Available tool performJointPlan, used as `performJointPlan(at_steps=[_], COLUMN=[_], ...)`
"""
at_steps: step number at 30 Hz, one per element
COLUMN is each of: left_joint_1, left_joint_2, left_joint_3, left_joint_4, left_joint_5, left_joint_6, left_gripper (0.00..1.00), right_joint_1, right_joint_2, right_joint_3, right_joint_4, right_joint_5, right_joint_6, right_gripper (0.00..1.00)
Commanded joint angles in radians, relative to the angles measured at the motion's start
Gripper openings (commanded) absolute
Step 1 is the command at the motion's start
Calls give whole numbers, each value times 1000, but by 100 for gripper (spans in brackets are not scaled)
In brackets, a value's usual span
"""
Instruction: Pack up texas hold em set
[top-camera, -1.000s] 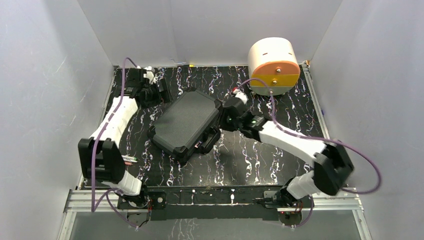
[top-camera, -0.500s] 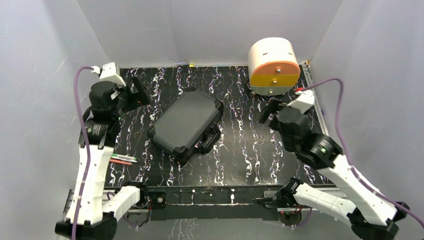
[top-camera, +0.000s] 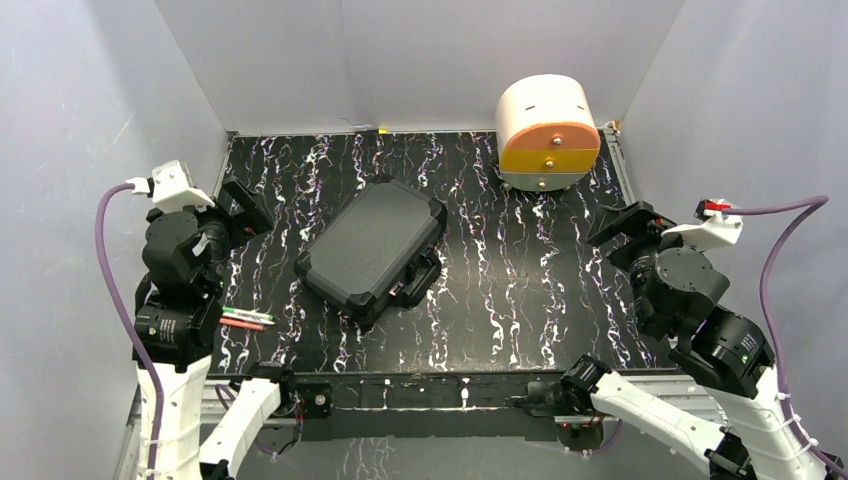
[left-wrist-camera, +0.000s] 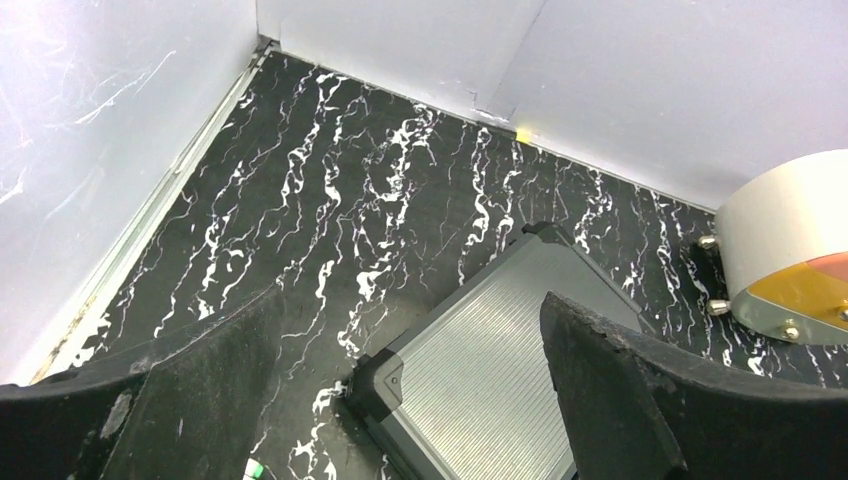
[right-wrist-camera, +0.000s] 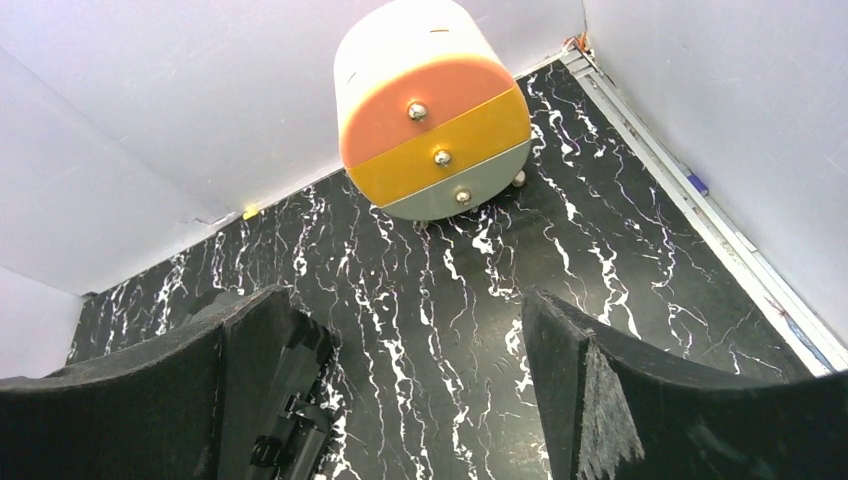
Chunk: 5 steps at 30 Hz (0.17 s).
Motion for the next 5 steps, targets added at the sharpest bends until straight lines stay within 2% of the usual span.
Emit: performJointPlan(at_steps=[1, 5], left_joint_1=[1, 1], left_joint_2=[6, 10], left_joint_3=[-7, 0], left_joint_4=[-21, -22], left_joint_5=[-30, -19], left_joint_6=[-7, 2], left_gripper=[98, 98], right_joint_1=[-4, -4], right_joint_2=[-6, -10], right_joint_3=[20, 9], right_joint_4=[-22, -17], right_joint_5=[40, 38], right_joint_6=[24, 35], right_gripper=[94, 94])
